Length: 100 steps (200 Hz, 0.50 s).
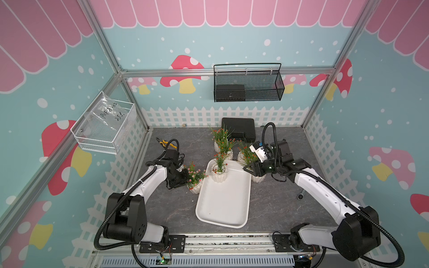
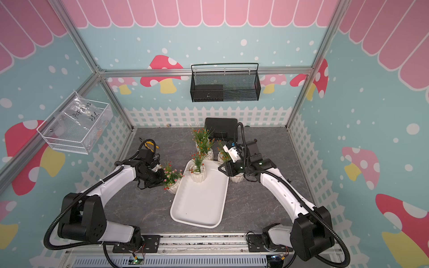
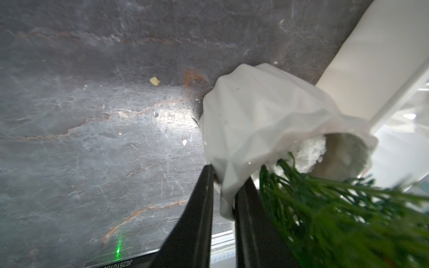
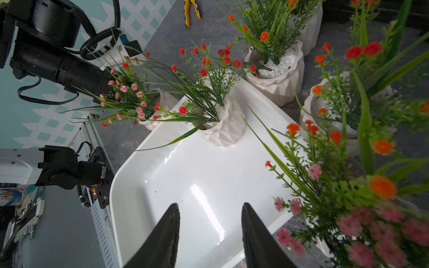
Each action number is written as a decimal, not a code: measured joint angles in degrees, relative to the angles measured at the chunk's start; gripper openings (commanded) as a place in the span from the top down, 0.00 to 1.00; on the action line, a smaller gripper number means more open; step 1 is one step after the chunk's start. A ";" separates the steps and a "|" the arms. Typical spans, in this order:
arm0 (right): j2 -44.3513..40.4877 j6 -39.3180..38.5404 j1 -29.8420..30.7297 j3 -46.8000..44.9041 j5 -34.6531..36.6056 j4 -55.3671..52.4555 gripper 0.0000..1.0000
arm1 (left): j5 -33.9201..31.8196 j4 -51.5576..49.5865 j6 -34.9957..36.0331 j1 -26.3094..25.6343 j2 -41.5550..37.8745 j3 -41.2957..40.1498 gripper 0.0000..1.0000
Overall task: Put the potted gypsophila into the storage box
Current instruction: Pick up the baby's breath potted plant from the center of the board.
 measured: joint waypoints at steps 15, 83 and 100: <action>-0.74 0.22 0.00 -0.26 0.74 -0.02 0.54 | -0.28 -0.33 0.24 0.00 0.00 0.11 0.96; -1.66 1.16 0.00 -0.26 2.34 0.02 0.54 | -1.14 -1.66 1.77 -0.04 -0.28 0.48 1.00; -1.66 1.53 0.00 -0.26 2.56 0.00 0.54 | -1.31 -3.41 2.54 -0.09 -0.70 1.33 1.00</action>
